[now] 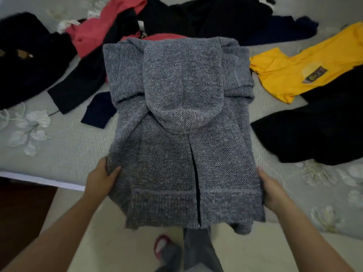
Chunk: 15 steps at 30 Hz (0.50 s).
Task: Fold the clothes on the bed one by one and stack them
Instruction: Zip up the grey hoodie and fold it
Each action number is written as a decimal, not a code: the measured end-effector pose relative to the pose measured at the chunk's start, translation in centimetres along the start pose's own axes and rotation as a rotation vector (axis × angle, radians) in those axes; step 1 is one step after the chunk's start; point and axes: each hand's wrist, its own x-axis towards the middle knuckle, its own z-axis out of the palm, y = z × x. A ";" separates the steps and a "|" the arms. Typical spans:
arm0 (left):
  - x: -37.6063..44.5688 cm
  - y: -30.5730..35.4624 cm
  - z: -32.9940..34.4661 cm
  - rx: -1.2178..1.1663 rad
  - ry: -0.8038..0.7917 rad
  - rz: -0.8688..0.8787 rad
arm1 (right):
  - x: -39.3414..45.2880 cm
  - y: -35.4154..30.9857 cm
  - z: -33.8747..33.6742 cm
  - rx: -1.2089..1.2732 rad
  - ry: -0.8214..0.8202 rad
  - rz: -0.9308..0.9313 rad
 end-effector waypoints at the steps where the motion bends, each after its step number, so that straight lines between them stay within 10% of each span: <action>1: 0.4 -0.8 -0.3 -0.008 -0.044 0.033 | 0.0 0.4 0.4 -0.154 0.019 -0.037; 10: -3.6 -0.5 7.6 -0.348 0.218 -0.283 | -2.6 9.6 7.3 -0.960 0.599 -0.670; 15: -3.1 -0.6 10.4 -0.525 0.278 -0.370 | -2.2 12.2 9.7 -1.096 0.303 -0.901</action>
